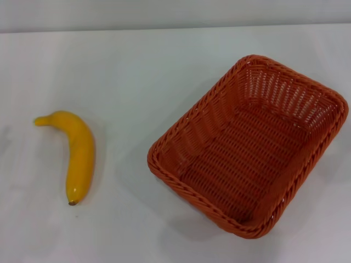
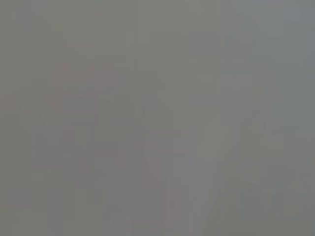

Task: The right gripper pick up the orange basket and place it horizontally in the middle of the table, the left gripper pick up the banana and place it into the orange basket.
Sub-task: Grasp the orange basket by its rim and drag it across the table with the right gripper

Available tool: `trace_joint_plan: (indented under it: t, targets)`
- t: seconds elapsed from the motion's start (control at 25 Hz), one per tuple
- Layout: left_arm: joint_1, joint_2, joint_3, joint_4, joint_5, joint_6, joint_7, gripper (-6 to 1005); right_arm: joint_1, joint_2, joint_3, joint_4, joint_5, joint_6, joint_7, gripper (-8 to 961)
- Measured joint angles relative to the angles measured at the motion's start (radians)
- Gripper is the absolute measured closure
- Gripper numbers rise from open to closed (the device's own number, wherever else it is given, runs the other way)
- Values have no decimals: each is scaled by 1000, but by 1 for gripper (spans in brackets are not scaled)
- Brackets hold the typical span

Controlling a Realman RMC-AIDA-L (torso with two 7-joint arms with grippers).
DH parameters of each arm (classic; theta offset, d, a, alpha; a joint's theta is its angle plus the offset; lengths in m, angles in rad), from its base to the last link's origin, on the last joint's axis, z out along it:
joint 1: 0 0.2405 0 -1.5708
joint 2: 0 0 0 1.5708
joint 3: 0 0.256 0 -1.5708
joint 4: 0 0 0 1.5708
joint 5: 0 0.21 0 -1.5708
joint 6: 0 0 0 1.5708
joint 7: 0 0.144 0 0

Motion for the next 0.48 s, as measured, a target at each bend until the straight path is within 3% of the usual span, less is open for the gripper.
trace_joint_plan:
  t: [0.48]
  targets:
    - [64,-1,-3,-48,0,29,-31,105,-27,-4,8,-29,-3,-82,-6,83]
